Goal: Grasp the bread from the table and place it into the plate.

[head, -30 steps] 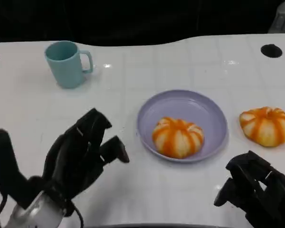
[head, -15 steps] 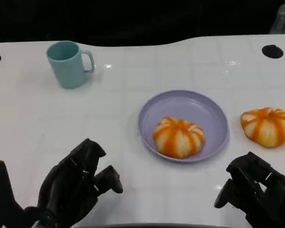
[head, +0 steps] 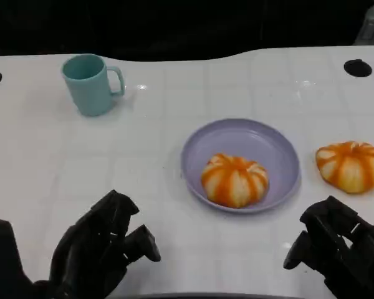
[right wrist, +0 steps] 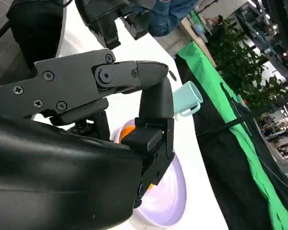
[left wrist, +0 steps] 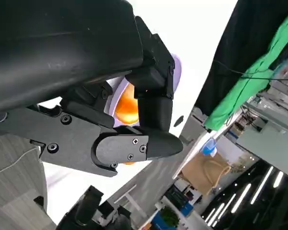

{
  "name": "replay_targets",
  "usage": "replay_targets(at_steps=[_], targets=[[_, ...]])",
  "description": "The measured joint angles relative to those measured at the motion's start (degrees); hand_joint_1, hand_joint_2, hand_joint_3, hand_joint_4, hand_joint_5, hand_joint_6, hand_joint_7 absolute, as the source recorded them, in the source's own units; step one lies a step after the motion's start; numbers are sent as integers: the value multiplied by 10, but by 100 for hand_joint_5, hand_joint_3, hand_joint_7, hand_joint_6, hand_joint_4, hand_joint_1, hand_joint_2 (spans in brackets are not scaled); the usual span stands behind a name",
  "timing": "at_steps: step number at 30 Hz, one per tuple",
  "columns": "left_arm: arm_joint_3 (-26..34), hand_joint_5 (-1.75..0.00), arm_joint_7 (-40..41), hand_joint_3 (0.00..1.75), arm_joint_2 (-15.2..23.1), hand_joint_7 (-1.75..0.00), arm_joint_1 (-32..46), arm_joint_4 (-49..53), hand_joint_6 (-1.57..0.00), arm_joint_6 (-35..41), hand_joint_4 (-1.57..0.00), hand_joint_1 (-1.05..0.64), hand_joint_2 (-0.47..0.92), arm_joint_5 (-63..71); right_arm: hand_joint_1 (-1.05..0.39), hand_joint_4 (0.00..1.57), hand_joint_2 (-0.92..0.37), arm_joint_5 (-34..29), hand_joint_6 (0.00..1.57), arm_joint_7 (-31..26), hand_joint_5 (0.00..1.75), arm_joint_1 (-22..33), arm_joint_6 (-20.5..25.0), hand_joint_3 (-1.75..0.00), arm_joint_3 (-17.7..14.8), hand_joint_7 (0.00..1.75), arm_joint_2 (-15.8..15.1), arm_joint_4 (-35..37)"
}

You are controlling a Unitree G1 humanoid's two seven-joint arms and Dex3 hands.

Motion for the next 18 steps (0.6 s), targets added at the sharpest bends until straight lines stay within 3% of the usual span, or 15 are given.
replay_targets(at_steps=[18], targets=[[-3, -175, 6, 42, 1, -175, -6, 11, -60, -8, -83, -57, 92, 10, -53, 60, -92, -2, 59, -1, 171, -11, 2, -15, 0, 140, 0, 12]])
